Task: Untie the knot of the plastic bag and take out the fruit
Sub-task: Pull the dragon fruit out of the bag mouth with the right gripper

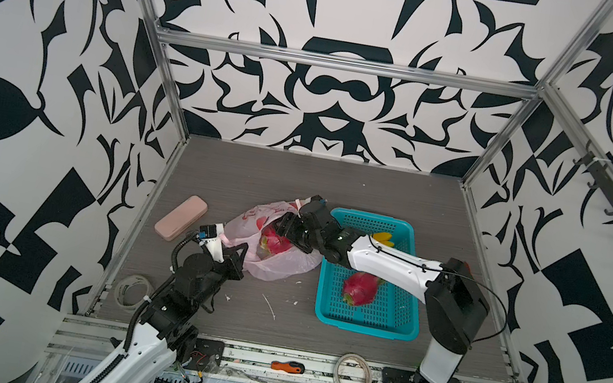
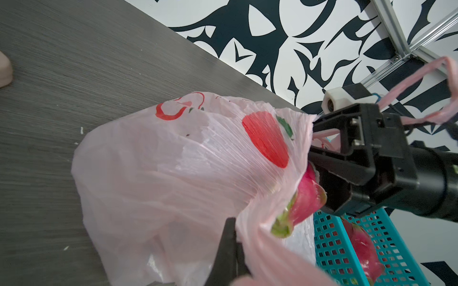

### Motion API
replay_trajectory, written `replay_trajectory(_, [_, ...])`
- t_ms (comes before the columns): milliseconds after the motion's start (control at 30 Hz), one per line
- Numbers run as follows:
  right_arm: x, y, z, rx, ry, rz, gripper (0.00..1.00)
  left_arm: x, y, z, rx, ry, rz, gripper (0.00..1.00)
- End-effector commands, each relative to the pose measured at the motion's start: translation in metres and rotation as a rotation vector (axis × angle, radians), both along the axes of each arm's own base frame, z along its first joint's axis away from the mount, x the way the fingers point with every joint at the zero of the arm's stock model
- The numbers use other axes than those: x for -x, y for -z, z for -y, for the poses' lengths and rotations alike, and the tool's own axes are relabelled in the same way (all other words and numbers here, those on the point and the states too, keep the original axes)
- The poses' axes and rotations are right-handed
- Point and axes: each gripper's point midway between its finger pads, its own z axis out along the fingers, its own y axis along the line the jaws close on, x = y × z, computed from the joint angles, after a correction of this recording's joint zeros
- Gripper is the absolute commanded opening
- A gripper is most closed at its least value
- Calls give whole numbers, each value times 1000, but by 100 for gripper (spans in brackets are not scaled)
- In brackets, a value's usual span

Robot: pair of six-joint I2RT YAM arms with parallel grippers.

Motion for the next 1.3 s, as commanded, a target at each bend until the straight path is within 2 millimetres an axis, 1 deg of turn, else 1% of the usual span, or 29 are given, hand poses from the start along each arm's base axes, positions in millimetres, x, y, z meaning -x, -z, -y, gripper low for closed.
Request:
replay_trajectory(0, [-4, -47, -5, -107, -9, 82, 0, -5, -15, 7, 46, 17, 54, 0])
replay_trajectory(333, [4, -67, -11, -164, -51, 90, 0, -19, -21, 11, 52, 4, 88, 0])
replay_trajectory(567, [25, -73, -14, -151, -161, 68, 0, -31, -37, 7, 31, -44, 141, 0])
replay_trajectory(700, [40, -82, -12, -136, -241, 66, 0, -38, -42, 8, 15, -51, 155, 0])
replay_trajectory(900, [68, -90, 0, -90, -357, 50, 0, -46, -51, 9, 17, -67, 174, 0])
replay_trajectory(1067, [91, -99, 17, -70, -425, 44, 0, -51, -58, 7, 1, -87, 188, 0])
replay_trajectory(1267, [112, -105, 41, -27, -466, 47, 0, -52, -63, 2, -20, -111, 195, 0])
